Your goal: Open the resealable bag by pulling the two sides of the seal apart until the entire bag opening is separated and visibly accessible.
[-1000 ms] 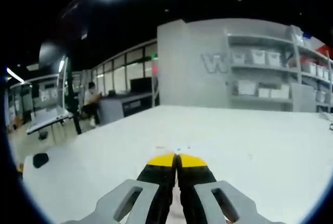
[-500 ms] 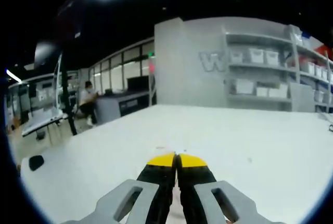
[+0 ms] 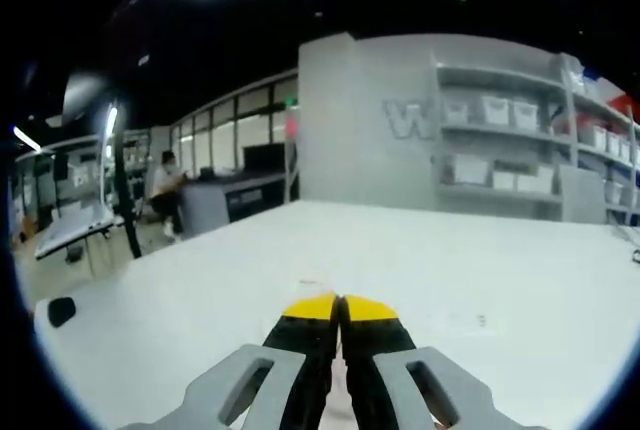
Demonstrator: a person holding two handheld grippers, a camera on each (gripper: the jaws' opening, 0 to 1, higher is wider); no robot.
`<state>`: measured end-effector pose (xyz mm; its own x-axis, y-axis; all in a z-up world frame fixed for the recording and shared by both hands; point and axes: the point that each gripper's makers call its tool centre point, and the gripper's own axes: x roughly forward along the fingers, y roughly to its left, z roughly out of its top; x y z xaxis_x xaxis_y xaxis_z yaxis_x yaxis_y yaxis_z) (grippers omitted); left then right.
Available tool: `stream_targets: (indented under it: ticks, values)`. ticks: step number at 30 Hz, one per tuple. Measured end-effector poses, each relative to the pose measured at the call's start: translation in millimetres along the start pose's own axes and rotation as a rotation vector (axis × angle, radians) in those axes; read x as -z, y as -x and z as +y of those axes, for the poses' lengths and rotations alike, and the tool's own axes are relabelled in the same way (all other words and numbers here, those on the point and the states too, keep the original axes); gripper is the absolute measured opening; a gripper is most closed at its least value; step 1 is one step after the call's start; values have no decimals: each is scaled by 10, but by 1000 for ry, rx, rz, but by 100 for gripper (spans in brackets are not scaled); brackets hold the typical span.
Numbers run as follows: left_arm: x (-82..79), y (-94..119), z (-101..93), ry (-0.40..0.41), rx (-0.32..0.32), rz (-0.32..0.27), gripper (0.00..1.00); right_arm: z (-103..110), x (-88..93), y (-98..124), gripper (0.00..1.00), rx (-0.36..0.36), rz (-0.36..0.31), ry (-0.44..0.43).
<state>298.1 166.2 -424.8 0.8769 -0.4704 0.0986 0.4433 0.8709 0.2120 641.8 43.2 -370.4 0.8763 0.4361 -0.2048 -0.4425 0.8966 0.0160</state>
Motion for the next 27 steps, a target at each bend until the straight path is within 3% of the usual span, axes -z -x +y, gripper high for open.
stream_targets:
  ticks: [17, 27]
  values:
    - [26, 17, 5, 9, -4, 4, 100, -24, 0, -172, 0, 22, 7, 31]
    - [-3, 20, -13, 4, -3, -1, 100, -24, 92, -257, 0, 28, 18, 39]
